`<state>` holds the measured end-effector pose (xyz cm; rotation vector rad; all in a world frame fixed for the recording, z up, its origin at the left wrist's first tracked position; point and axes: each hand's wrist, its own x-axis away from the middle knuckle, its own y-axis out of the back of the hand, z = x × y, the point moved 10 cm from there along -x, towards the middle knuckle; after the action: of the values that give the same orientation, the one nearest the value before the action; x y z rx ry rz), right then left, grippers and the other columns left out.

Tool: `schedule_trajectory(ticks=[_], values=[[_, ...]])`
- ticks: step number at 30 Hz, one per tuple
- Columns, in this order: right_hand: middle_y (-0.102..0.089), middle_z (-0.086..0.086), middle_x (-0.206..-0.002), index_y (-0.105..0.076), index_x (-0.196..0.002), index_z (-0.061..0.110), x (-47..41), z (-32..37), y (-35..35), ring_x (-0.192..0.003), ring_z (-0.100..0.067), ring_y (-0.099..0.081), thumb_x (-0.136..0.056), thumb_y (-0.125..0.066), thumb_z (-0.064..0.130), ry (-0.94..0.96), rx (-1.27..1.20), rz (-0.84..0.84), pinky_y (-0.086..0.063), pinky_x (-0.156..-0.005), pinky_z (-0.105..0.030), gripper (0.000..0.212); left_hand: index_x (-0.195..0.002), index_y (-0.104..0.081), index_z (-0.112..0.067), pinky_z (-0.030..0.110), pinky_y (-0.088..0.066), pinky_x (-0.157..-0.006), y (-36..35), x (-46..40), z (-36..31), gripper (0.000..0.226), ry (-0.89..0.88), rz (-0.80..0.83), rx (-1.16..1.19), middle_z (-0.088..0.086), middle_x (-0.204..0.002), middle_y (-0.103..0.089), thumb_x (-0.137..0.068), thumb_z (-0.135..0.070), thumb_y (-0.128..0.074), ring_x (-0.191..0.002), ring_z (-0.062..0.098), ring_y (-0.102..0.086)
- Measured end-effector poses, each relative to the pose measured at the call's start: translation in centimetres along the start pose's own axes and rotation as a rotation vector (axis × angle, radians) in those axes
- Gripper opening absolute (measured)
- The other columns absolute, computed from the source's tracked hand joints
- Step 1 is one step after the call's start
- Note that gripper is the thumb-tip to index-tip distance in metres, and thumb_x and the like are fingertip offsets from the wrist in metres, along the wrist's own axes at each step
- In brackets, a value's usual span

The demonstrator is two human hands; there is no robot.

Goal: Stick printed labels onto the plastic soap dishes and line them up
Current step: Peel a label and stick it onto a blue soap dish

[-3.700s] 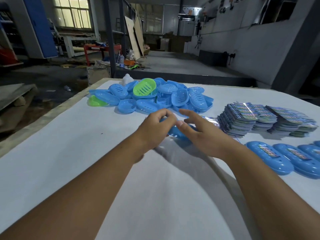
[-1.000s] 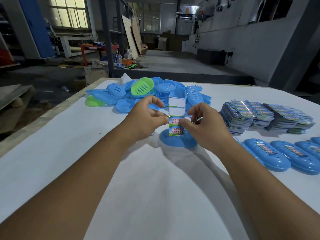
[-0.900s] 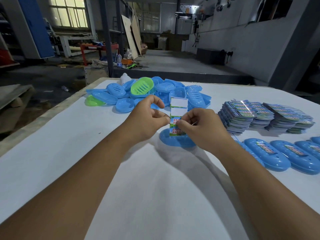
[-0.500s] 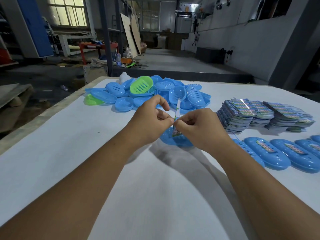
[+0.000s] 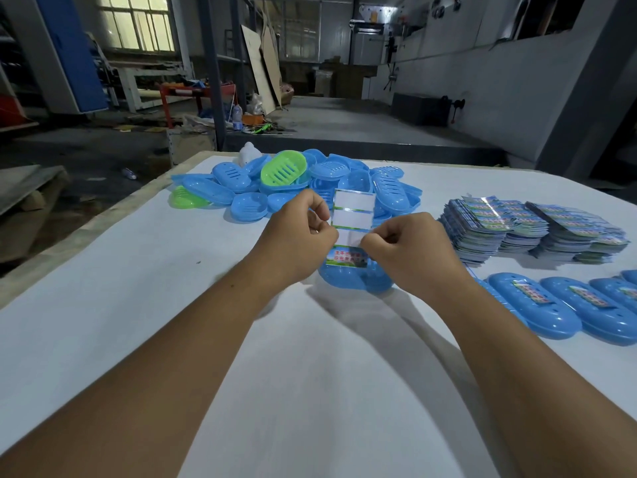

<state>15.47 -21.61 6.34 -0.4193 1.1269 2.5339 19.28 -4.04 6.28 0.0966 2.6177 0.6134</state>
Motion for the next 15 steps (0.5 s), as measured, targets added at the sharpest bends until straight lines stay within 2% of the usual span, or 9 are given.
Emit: schedule_trajectory(ticks=[3,6,10,15], values=[[-0.06,-0.01,-0.057,-0.067,-0.064,0.005,-0.1,-0.4,0.1,-0.044,-0.009,-0.037,-0.077,-0.061,0.027,-0.015,0.007,0.011,-0.034,-0.046,-0.025,0.026,-0.078,-0.051,-0.025,0.031,-0.045,-0.064,0.4,-0.4,0.6,0.019,0.038,-0.012,-0.052,-0.006,-0.071,-0.057,-0.087,-0.008,-0.054,-0.064,0.013,-0.05],[-0.059,-0.019,-0.065,-0.063,-0.067,0.0,-0.2,-0.8,0.1,-0.05,-0.014,-0.035,-0.075,-0.059,0.027,-0.031,0.024,0.026,-0.033,-0.051,-0.027,0.028,-0.078,-0.053,-0.025,0.029,-0.042,-0.059,0.9,-0.8,1.6,0.02,0.105,-0.032,-0.102,-0.006,-0.071,-0.056,-0.09,-0.009,-0.048,-0.065,0.013,-0.052],[-0.059,-0.021,-0.067,-0.063,-0.069,-0.001,-0.4,-1.4,0.2,-0.052,-0.014,-0.035,-0.073,-0.057,0.029,-0.063,0.057,0.026,-0.033,-0.052,-0.028,0.031,-0.079,-0.054,-0.023,0.029,-0.038,-0.057,1.7,-1.0,3.1,0.019,0.209,-0.057,-0.171,-0.005,-0.075,-0.057,-0.089,-0.009,-0.044,-0.07,0.016,-0.054],[-0.058,-0.022,-0.066,-0.065,-0.07,-0.001,-0.3,-1.5,0.1,-0.051,-0.015,-0.034,-0.073,-0.056,0.03,-0.079,0.069,0.024,-0.032,-0.051,-0.028,0.032,-0.086,-0.052,-0.023,0.033,-0.041,-0.067,3.0,-0.6,4.6,0.011,0.31,-0.089,-0.349,-0.005,-0.089,-0.06,-0.088,-0.015,-0.046,-0.087,0.022,-0.057]])
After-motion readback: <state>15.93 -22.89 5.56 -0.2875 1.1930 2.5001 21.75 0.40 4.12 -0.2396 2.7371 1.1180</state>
